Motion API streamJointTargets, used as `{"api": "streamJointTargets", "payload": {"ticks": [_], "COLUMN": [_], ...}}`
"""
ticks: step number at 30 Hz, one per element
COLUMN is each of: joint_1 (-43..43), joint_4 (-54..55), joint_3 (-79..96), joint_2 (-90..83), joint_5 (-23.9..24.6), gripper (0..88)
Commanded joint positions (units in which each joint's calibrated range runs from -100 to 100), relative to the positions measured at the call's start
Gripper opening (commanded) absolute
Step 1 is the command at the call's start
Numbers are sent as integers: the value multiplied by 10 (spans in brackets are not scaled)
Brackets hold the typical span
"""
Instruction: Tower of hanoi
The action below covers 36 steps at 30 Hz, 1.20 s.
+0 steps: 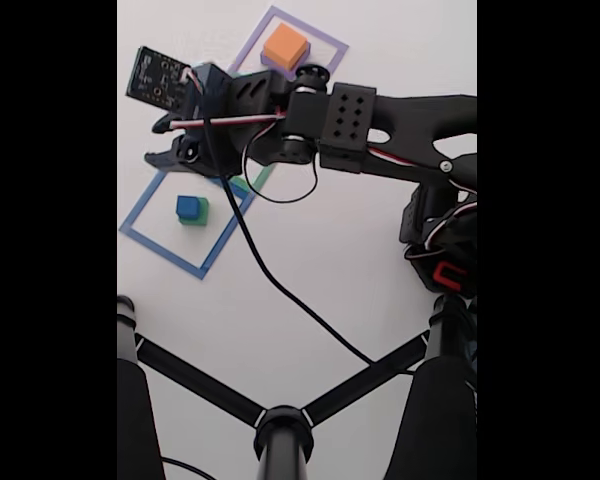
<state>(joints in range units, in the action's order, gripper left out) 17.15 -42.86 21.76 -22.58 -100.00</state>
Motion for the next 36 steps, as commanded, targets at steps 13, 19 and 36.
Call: {"api": "streamJointTargets", "payload": {"ticks": [13, 19, 36], "joint_1": [-209, -253, -359], "joint_4": [-516, -569, -334], "joint_3": [-445, -492, -99], "joint_2": [-51, -65, -211], "joint_5": [0, 0, 0], "gripper": [7, 10, 201]}}
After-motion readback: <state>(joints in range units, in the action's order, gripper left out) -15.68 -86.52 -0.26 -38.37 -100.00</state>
